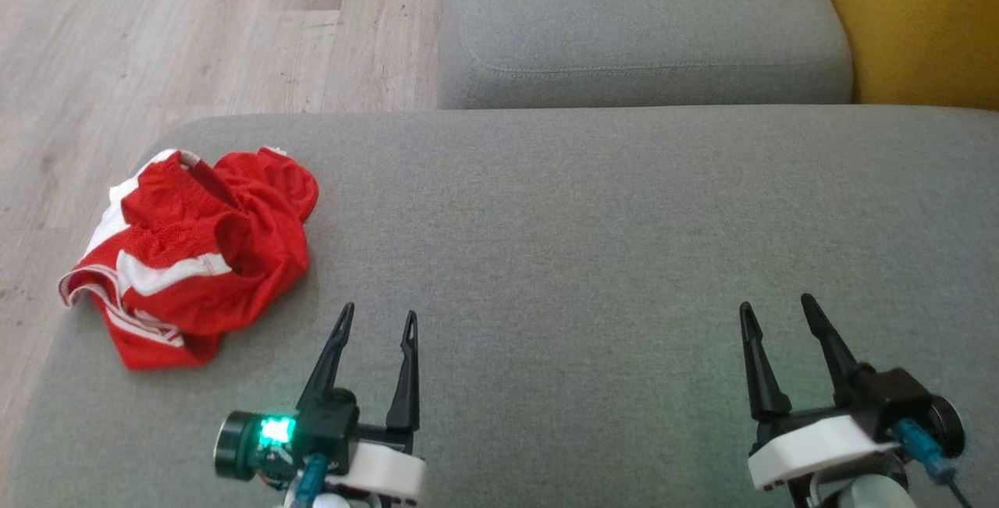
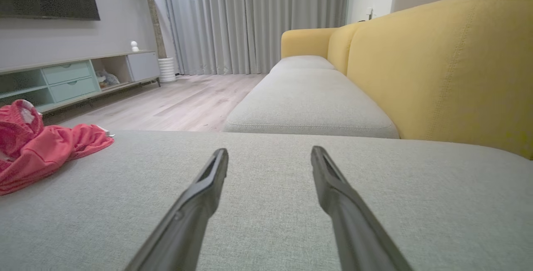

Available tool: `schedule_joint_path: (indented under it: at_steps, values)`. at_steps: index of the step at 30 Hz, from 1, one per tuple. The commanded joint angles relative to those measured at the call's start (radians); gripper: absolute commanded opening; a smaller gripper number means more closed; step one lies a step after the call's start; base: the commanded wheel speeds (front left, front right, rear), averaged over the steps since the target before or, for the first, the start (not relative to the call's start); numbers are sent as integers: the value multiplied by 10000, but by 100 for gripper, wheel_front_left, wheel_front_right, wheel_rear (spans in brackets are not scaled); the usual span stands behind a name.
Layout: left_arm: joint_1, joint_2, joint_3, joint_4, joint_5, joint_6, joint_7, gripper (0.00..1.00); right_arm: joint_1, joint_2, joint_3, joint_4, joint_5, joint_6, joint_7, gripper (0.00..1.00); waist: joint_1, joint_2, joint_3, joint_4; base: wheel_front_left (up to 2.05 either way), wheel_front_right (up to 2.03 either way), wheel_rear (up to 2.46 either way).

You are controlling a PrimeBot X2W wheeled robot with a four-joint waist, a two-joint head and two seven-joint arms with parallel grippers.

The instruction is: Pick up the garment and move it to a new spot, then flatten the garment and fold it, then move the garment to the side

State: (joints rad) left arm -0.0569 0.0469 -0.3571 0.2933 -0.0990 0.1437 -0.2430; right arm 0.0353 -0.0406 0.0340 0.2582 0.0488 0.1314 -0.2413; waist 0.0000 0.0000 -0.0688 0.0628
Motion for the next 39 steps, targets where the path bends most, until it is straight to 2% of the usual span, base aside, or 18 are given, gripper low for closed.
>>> schedule_joint_path:
  at_steps: [1,15,20,25,32,39]
  values:
    - [-582,33,209,-217,312,122,-172,100,-180,-96,280,-287,-312,-7,-190,100,0,0,-4,9,0,0,0]
    - [-633,33,262,-38,270,150,-187,100,-166,-97,154,-169,-319,-7,-205,100,0,0,65,26,0,0,0]
    - [-670,33,390,20,217,217,-187,100,-139,-97,158,-177,-332,-7,-205,100,0,0,128,303,0,0,0]
    - [-757,52,739,35,407,234,-187,100,-185,-97,63,-227,-365,-7,-205,100,0,0,335,1082,0,0,0]
    - [-785,69,1317,-189,482,264,-187,100,-333,-97,27,-217,-437,-7,-205,100,0,0,731,2671,0,0,0]
    - [-829,73,1668,-402,569,281,-187,100,-520,-97,-55,-229,-637,-7,-205,100,0,0,1071,3532,0,0,0]
